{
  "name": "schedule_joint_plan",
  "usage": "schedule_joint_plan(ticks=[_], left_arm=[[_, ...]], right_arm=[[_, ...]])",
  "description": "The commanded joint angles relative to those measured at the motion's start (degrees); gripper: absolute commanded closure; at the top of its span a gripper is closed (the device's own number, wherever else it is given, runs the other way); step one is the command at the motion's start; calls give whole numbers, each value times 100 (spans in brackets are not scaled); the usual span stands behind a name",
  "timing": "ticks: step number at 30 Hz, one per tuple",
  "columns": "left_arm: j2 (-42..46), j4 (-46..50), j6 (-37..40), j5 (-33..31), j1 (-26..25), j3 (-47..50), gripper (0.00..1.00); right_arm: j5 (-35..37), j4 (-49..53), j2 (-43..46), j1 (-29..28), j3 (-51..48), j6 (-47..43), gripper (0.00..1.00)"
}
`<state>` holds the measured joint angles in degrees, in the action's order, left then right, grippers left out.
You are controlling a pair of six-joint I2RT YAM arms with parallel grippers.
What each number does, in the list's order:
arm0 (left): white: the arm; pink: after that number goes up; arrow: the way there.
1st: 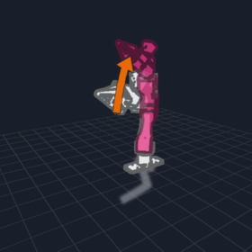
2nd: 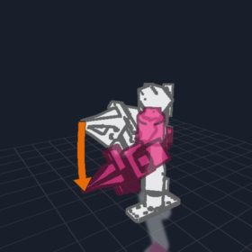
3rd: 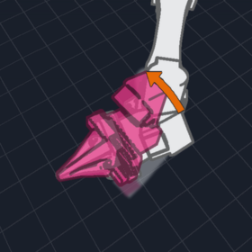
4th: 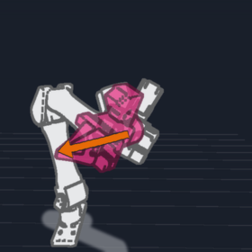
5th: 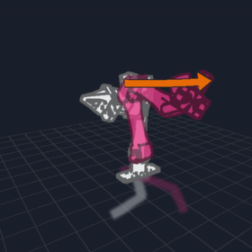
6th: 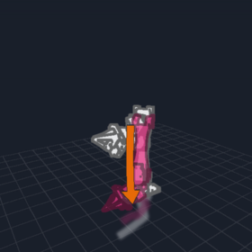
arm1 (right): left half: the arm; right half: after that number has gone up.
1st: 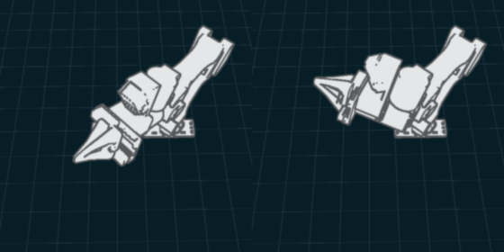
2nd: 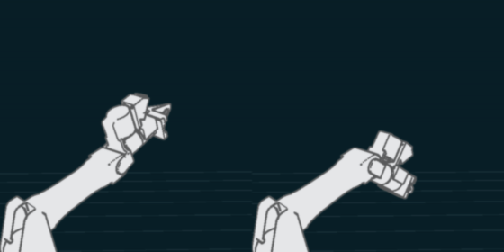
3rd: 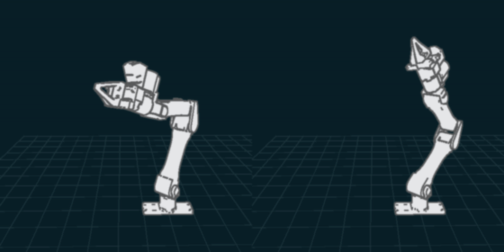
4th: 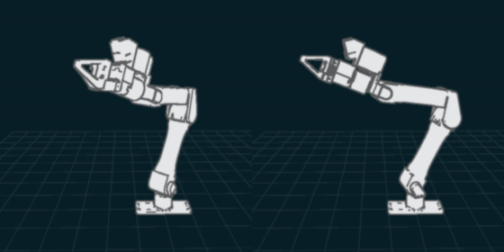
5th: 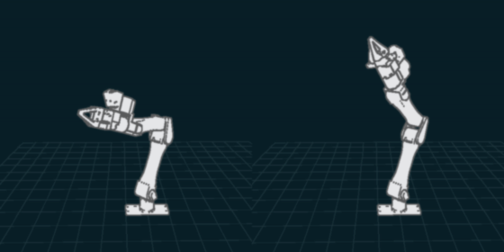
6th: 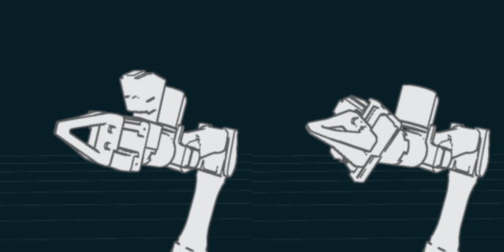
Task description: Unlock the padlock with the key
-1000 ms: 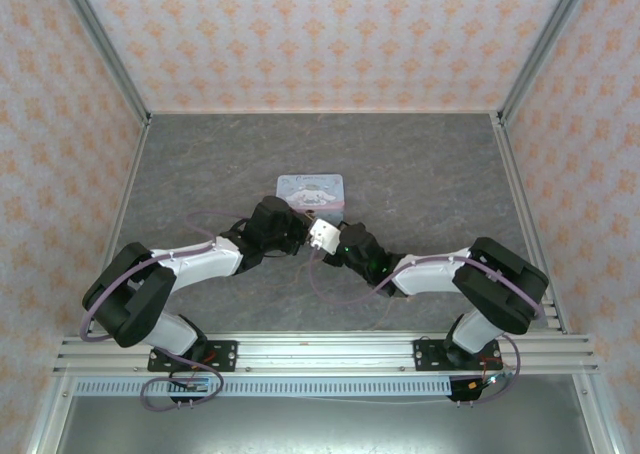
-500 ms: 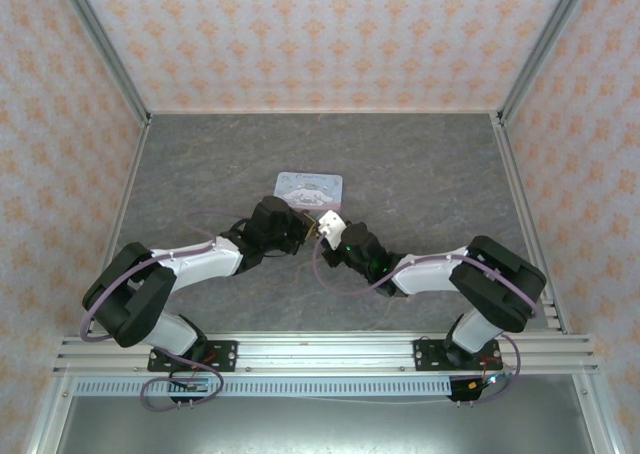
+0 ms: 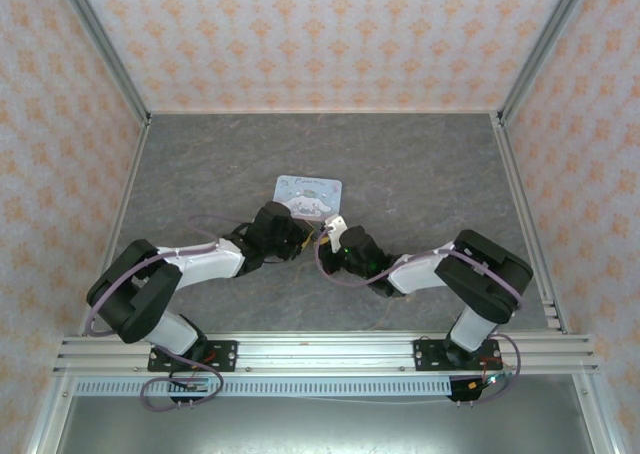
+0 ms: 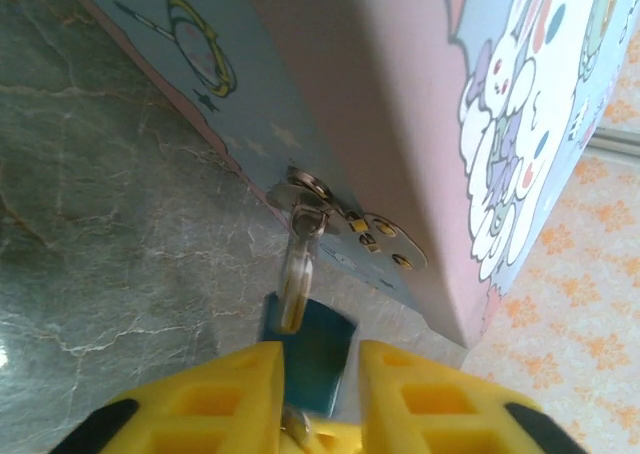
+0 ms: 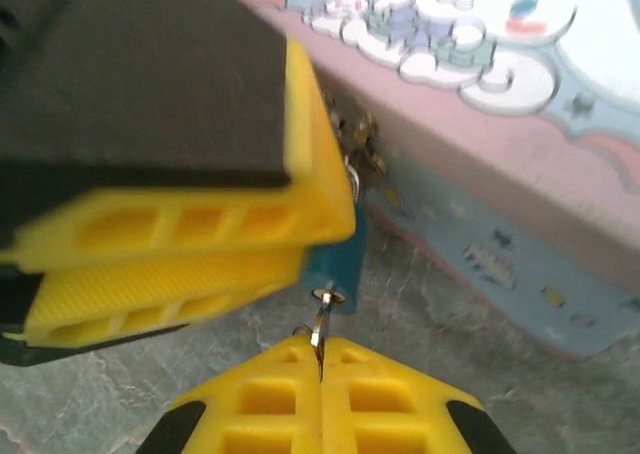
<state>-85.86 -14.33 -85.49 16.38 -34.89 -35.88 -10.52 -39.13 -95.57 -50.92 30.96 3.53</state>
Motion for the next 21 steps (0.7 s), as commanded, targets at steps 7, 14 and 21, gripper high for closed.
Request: schedule_joint_plan(ticks=[7, 14, 21], left_arm=[[551, 710, 470, -520, -5, 92, 57], [1179, 1412, 972, -774, 324, 86, 41], [1737, 2201, 1766, -894, 1148, -72, 23]], right_arm=[[-725, -629, -321, 173, -326, 1335, 100], [-1135, -1255, -379, 444, -494, 2086, 100], [-1687, -1424, -567, 807, -391, 2771, 100]])
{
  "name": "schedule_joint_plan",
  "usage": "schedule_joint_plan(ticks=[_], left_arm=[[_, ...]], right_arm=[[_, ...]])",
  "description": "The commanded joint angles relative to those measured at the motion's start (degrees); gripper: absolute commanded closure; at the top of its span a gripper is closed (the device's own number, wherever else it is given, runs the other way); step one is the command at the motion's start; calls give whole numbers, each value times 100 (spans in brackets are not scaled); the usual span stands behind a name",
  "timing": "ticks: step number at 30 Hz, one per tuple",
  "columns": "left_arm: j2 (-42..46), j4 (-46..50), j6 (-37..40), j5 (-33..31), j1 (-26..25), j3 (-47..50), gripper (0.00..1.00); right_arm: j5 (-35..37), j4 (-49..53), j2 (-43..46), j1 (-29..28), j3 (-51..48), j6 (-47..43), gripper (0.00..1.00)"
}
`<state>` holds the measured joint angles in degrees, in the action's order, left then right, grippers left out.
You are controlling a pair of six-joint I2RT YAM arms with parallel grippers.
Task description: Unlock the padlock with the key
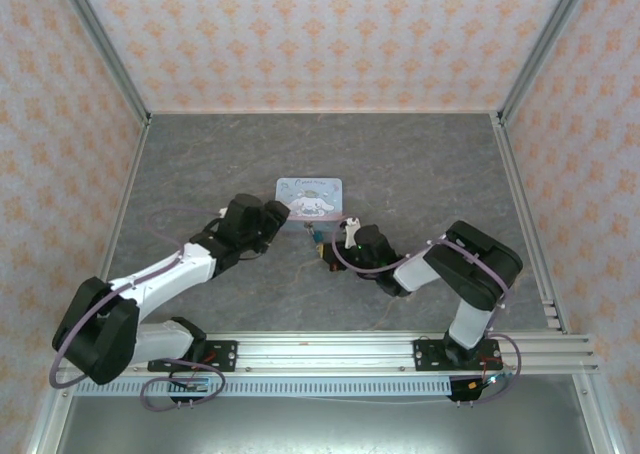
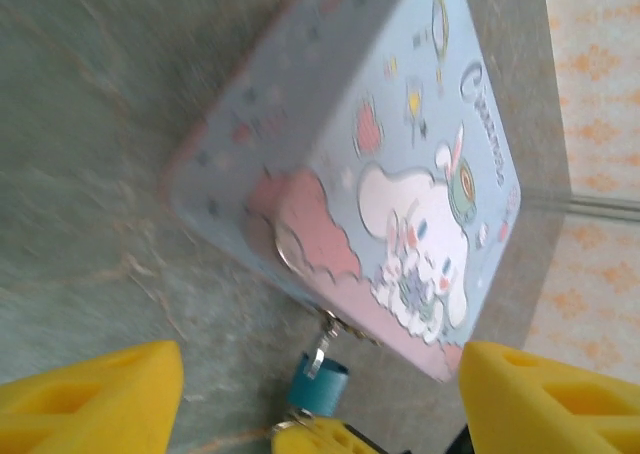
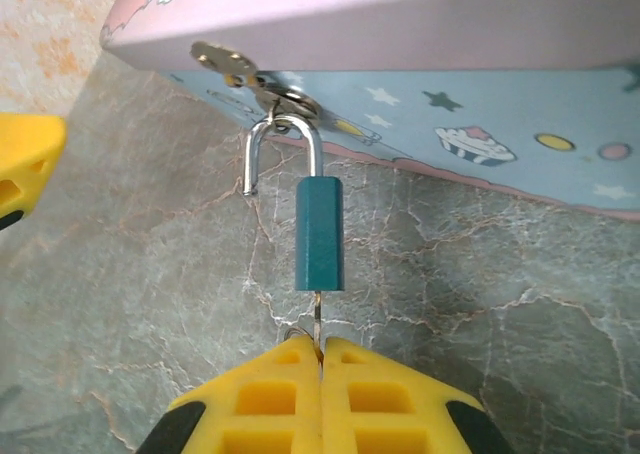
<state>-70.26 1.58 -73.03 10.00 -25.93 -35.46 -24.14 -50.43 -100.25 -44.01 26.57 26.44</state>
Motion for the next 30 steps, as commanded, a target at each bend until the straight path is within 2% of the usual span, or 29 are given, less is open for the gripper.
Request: schedule_joint_plan(ticks=[1, 6, 16, 19, 25, 30], left_arm=[[205, 637, 599, -201, 380, -141, 21], [-26, 840, 1092, 116, 760, -485, 16], [-1165, 903, 1841, 389, 896, -1350, 13], [-1534, 984, 1990, 436, 908, -1573, 13], [-1996, 915, 2021, 491, 906, -1579, 15], [-2109, 913, 2028, 451, 907, -1329, 17]], right_arm=[[-358, -262, -106, 155, 62, 550, 100], [-345, 229, 22, 445, 104, 750, 87], [-150, 676, 547, 615, -37, 505, 68], [-81, 672, 789, 615, -109, 367, 58], [-77, 538, 1089, 613, -163, 312, 36], [-317, 506, 1120, 608, -6, 425, 27]])
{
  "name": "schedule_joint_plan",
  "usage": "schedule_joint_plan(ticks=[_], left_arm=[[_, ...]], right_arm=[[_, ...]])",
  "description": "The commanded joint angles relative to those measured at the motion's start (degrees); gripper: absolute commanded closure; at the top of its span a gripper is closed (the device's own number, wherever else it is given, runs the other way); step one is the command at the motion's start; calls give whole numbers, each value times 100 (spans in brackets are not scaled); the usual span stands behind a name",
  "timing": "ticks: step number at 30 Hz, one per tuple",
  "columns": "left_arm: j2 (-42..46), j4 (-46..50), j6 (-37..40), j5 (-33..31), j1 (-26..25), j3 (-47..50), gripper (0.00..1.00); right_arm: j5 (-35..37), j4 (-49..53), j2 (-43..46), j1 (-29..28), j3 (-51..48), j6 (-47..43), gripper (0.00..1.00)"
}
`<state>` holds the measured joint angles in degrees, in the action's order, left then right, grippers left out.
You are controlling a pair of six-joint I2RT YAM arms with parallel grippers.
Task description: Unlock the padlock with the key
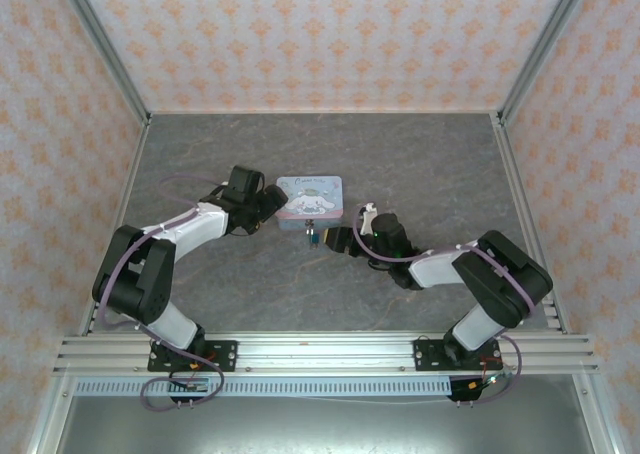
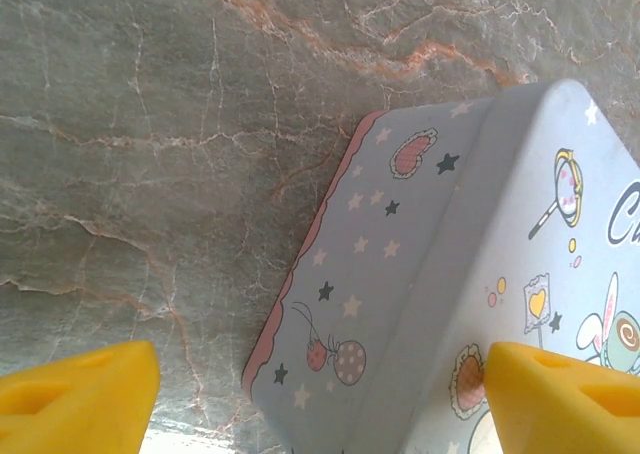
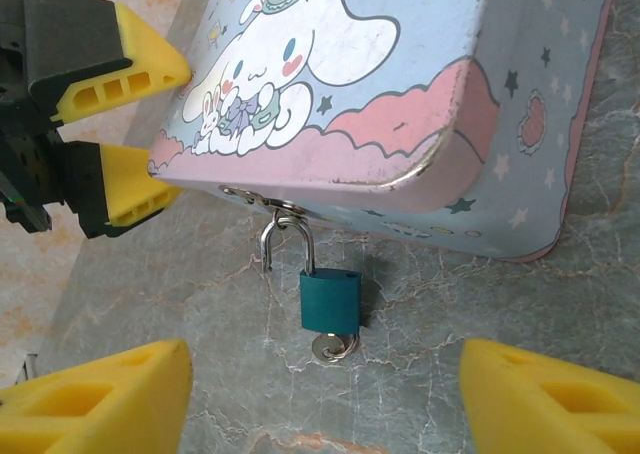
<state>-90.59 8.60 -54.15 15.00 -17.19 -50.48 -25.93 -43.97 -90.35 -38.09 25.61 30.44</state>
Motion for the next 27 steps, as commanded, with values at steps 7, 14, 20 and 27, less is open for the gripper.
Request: schedule_joint_plan(ticks=[7, 14, 20, 27], left_arm=[[27, -130, -55, 72, -7, 760, 18], [304, -201, -190, -12, -182, 1216, 19], [599, -219, -363, -116, -332, 1466, 19], [830, -87, -458, -253, -517, 1492, 19]], right_arm=[[-385, 37, -60, 29, 395, 143, 24], [-767, 6, -527, 26, 663, 78, 30], [-1053, -428, -908, 16, 742, 108, 30], [-1096, -578, -1159, -41, 807, -12, 31]])
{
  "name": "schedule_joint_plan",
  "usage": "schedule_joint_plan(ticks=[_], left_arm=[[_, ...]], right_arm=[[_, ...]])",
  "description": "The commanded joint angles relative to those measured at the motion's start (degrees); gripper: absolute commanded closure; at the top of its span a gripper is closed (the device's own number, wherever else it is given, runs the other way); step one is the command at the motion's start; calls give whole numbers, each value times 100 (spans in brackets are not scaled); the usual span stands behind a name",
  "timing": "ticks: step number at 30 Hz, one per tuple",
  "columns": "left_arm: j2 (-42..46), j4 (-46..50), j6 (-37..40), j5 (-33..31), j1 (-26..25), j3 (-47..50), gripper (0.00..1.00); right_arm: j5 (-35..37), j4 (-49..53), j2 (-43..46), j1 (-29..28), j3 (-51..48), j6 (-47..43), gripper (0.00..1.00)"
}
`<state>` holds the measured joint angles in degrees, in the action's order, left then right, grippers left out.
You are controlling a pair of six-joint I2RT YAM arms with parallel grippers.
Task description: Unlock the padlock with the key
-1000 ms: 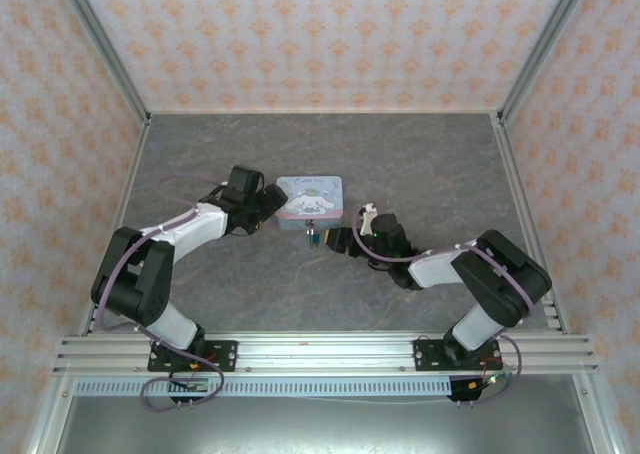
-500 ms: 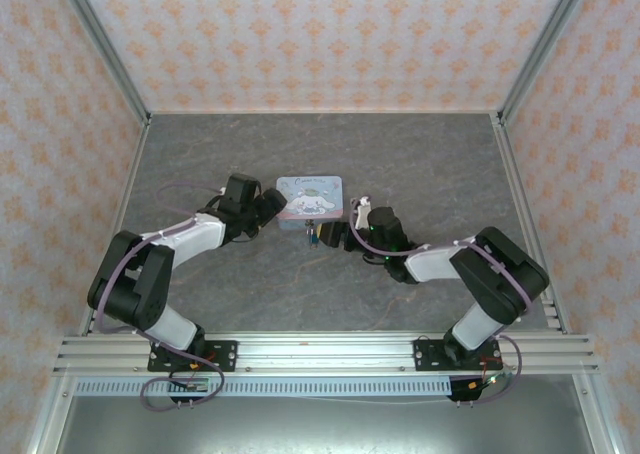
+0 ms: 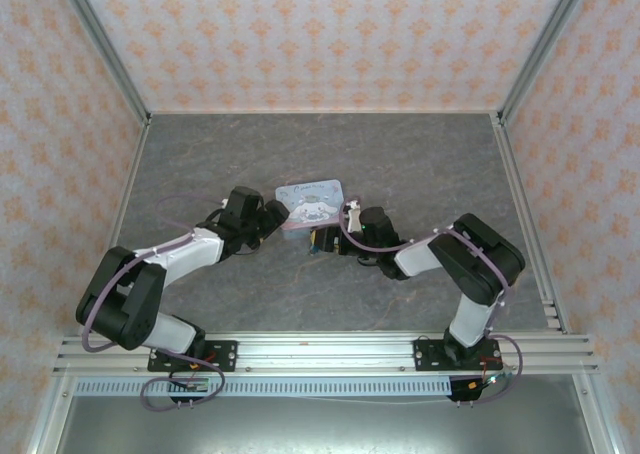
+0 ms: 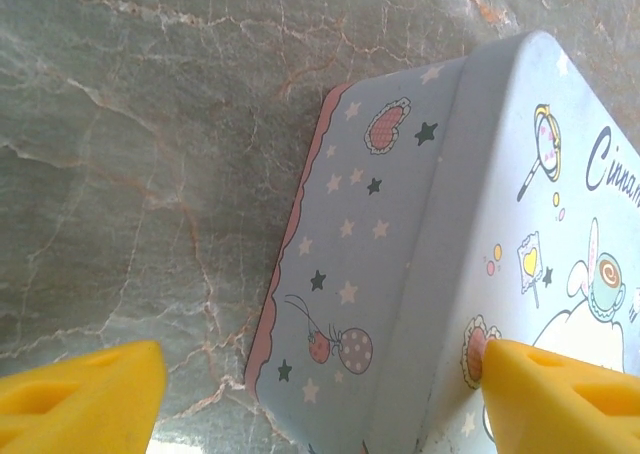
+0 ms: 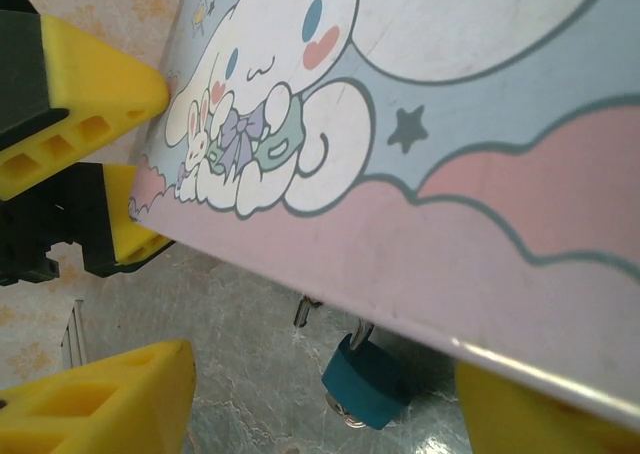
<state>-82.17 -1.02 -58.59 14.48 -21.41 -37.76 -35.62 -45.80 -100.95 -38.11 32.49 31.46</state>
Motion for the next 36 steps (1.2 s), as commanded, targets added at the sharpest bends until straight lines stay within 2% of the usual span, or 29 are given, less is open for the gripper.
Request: schedule_joint_plan(ticks=[1, 8, 24, 36], left_arm=[[3, 893, -12, -204, -103, 216, 19], [25, 929, 5, -235, -107, 172, 19], [43, 942, 5, -235, -108, 164, 19], [78, 975, 23, -257, -106, 155, 19]], right_arm=[[-151, -466, -141, -47, 117, -100, 31], [-287, -1195, -456, -48, 37, 147, 36], [-437, -1598, -769, -48, 90, 413, 42], [-412, -1530, -705, -39, 7, 340, 62]])
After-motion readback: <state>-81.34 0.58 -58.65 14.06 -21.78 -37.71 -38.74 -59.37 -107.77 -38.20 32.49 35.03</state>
